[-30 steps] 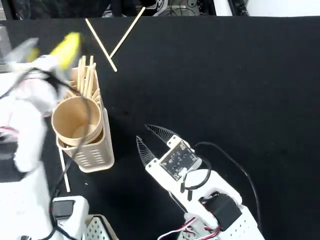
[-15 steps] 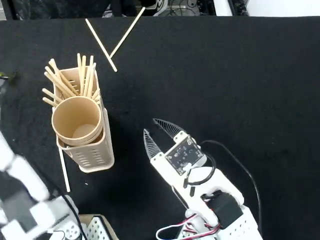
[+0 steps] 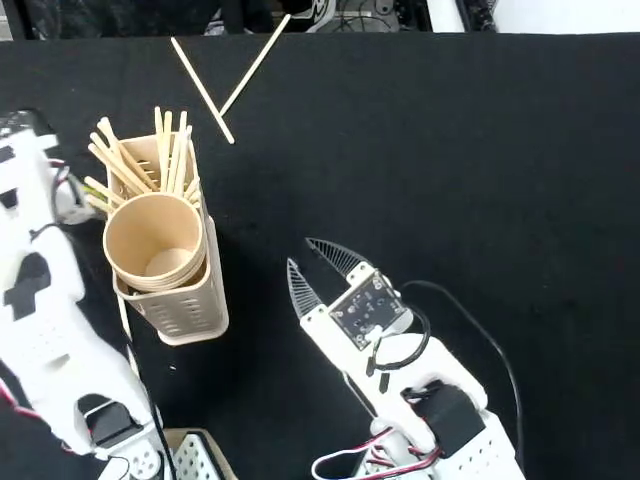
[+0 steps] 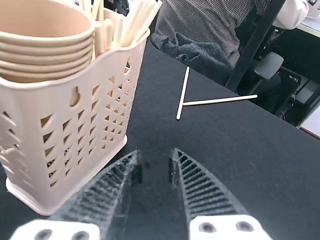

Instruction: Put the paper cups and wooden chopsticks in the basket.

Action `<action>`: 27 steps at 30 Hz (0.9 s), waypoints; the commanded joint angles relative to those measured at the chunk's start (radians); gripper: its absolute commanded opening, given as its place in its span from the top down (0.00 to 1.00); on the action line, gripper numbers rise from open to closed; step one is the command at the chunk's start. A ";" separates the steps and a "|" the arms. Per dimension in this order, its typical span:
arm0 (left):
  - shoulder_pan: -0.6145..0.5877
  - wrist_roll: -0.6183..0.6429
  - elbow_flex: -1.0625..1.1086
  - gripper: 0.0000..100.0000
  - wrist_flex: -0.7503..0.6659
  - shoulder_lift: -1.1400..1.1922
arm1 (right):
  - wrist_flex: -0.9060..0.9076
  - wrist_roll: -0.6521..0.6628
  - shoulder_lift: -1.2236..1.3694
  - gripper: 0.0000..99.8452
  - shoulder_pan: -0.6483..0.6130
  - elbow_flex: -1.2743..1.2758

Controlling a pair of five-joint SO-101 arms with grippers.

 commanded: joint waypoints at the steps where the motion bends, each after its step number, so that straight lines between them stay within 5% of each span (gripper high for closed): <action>1: 0.070 0.054 -0.004 0.72 -0.100 0.028 | -0.040 0.006 0.004 0.89 0.006 0.012; 6: 0.085 0.181 -0.021 0.75 -0.112 0.063 | -0.083 0.006 0.004 0.89 0.006 0.047; 13: 0.087 0.195 -0.027 0.97 -0.117 0.066 | -0.083 -0.002 0.004 0.89 0.006 0.047; 20: 0.058 0.195 0.010 0.97 -0.107 0.052 | -0.083 -0.003 0.004 0.89 0.006 0.047; 27: 0.024 0.193 -0.125 0.97 0.046 -0.132 | -0.081 -0.003 0.004 0.89 0.006 0.047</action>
